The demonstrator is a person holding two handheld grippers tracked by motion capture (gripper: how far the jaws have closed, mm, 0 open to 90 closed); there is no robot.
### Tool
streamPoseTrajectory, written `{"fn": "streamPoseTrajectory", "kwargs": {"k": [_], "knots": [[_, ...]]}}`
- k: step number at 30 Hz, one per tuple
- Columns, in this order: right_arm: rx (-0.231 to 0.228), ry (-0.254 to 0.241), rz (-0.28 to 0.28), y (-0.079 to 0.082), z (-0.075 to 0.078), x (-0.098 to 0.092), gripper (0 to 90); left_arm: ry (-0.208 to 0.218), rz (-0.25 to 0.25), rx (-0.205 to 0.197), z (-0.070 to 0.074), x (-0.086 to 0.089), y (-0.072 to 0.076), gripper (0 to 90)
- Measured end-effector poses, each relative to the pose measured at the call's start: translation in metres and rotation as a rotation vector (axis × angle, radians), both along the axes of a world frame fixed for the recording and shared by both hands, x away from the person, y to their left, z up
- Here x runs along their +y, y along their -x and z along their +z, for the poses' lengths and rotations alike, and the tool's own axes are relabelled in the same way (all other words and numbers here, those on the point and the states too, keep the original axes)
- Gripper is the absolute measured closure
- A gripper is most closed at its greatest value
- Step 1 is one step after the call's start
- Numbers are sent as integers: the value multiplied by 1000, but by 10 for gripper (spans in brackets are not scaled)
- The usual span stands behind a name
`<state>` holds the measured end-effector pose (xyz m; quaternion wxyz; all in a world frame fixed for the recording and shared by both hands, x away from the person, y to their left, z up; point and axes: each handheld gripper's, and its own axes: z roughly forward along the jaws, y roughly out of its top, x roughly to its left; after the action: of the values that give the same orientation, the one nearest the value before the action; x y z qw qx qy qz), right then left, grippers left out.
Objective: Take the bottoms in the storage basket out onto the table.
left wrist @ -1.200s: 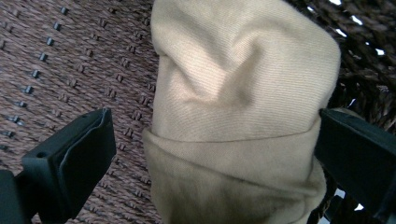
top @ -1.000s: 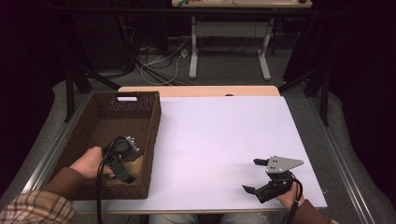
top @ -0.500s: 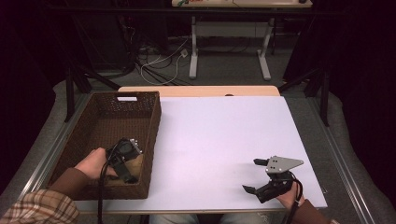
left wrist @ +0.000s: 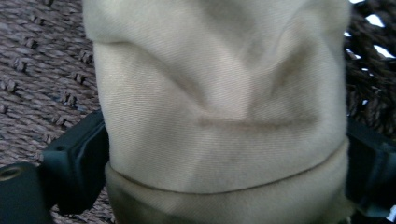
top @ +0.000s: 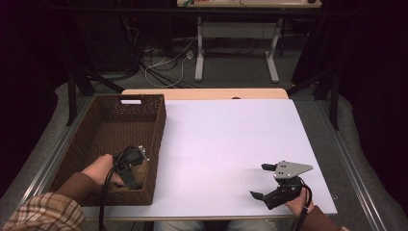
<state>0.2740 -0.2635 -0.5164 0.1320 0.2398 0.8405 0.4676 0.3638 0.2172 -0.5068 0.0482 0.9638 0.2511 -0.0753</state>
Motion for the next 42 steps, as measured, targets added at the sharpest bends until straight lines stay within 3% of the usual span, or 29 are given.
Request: {"fn": "streamPoseTrajectory", "kwargs": {"k": [11,13,16,20,26,33,42], "knots": [[-3,1,-2,0,0,0,0,18,-13,-3,0,1,3,250],[-5,1,0,0,0,0,0,10,-2,8,-1,1,1,238],[-4,2,-1,0,0,1,0,18,17,16,-4,2,-1,145],[0,5,-1,0,0,0,0,28,27,34,-6,4,-2,135],[0,6,0,0,0,1,0,47,8,41,-2,6,-3,291],[-4,4,-3,0,0,0,0,67,12,20,2,9,1,327],[-5,3,-5,0,0,0,0,113,43,-58,12,19,4,329]]}}
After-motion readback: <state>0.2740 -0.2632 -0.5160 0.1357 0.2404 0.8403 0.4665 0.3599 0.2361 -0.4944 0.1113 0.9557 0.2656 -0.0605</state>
